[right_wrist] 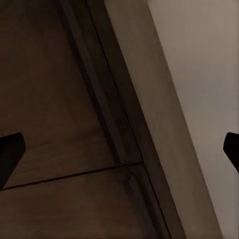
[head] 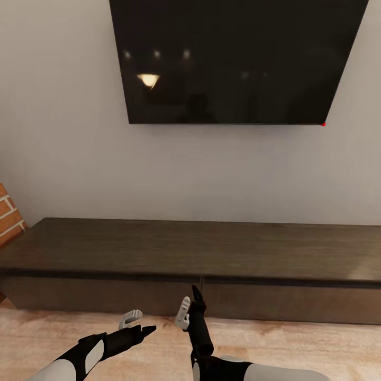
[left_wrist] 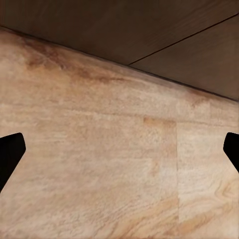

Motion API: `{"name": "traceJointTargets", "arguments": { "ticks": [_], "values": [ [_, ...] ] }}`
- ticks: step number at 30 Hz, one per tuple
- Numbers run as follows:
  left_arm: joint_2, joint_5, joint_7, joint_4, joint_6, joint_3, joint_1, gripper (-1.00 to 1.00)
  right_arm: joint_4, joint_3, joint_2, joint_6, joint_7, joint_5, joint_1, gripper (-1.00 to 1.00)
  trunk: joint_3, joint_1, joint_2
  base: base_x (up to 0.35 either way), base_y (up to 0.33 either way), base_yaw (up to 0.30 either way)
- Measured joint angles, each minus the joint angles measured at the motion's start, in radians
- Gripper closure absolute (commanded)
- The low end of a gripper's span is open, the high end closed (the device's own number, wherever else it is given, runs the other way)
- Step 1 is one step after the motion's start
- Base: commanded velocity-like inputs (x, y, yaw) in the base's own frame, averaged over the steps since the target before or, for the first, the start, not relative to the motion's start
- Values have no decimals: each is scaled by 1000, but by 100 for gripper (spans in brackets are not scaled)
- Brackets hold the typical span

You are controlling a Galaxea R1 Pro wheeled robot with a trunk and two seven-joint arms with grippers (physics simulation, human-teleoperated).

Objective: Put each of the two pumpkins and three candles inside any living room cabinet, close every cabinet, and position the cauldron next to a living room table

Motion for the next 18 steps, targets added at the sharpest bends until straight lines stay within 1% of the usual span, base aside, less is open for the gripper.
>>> {"name": "traceJointTargets", "arguments": {
  "ticks": [1, 2, 3, 4, 5, 6, 8, 10, 11, 12, 14, 18],
  "values": [
    [0, 0, 0, 0, 0, 0, 0, -100, -1, 1, 0, 1, 3, 0, 0, -100, 0, 0, 0, 0, 0, 0],
    [0, 0, 0, 0, 0, 0, 0, -100, -3, 8, 0, 3, 27, 0, 4, -100, 0, 0, 0, 0, 0, 0],
    [0, 0, 0, 0, 0, 0, 0, -100, -9, 12, 0, 6, 90, 1, 14, -100, 0, 0, 0, 0, 0, 0],
    [0, 0, 0, 0, 0, 0, 0, -100, -13, 14, 0, 8, 130, 2, 19, -100, 0, 0, 0, 0, 0, 0],
    [0, 0, 0, 0, 0, 0, 0, -100, -19, 19, 0, 10, 211, 2, 23, -100, 0, 0, 0, 0, 0, 0],
    [0, 0, 0, 0, 0, 0, 0, -100, -20, 25, 0, 11, 248, 3, 25, -100, 0, 0, 0, 0, 0, 0],
    [0, 0, 0, 0, 0, 0, 0, -100, -22, 51, 0, 13, 305, 4, 26, -100, 0, 0, 0, 0, 0, 0],
    [0, 0, 0, 0, 0, 0, 0, -100, -22, 72, 0, 13, 335, 5, 26, -100, 0, 0, 0, 0, 0, 0],
    [0, 0, 0, 0, 0, 0, 0, -100, -22, 86, 0, 14, 363, 5, 27, -100, 0, 0, 0, 0, 0, 0],
    [0, 0, 0, 0, 0, 0, 0, -100, -22, 92, 0, 14, 380, 5, 27, -100, 0, 0, 0, 0, 0, 0],
    [0, 0, 0, 0, 0, 0, 0, -100, -22, 96, 0, 14, 398, 5, 27, -100, 0, 0, 0, 0, 0, 0],
    [0, 0, 0, 1, 0, 0, 0, -100, -21, 100, 0, 14, 412, 5, 27, -100, 0, 0, 0, 0, 0, 0]
  ]
}}
